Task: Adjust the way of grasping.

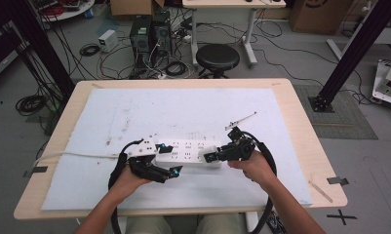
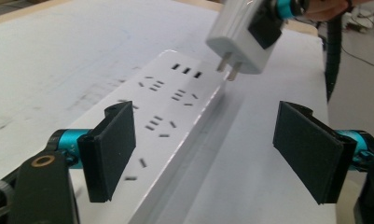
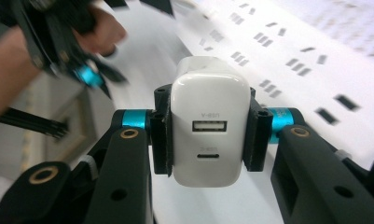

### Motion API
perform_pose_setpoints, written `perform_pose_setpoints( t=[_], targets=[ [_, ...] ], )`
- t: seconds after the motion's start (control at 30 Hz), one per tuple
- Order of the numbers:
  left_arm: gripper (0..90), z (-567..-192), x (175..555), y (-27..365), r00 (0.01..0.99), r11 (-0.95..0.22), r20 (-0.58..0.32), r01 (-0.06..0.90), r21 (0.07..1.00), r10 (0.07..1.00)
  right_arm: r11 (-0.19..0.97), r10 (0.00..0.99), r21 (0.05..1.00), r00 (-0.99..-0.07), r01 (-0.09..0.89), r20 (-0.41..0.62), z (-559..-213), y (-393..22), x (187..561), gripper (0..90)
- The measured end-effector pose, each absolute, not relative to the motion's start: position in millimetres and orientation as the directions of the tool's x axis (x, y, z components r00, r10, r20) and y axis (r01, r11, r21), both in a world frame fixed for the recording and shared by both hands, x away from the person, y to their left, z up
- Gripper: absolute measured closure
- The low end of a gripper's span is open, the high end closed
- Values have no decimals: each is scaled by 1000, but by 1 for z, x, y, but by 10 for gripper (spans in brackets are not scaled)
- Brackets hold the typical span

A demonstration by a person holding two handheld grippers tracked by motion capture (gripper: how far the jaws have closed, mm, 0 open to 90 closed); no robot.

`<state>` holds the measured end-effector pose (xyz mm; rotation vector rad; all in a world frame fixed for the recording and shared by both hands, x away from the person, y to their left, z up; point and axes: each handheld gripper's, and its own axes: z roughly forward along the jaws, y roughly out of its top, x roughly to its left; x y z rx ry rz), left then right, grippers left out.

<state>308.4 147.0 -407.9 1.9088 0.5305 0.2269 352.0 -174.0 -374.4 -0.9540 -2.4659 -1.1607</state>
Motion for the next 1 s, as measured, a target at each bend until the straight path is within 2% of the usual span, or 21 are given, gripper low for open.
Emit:
perform_pose_setpoints(
  t=[0.2,0.3,0.5,1.0],
  targets=[
    [206,-405,310,163,848,-280,-84,265,923,523,525,499,592,-785,611,367,-368,-183,351,633],
    [206,-403,310,172,822,-251,-85,268,930,563,550,494,590,-800,591,341,-367,-188,351,632],
    [206,-401,312,184,780,-216,-94,283,934,619,618,507,581,-833,530,221,-360,-197,345,632],
    [206,-396,305,200,727,-227,-42,267,936,685,669,524,544,-840,507,139,-348,-221,342,632]
  ],
)
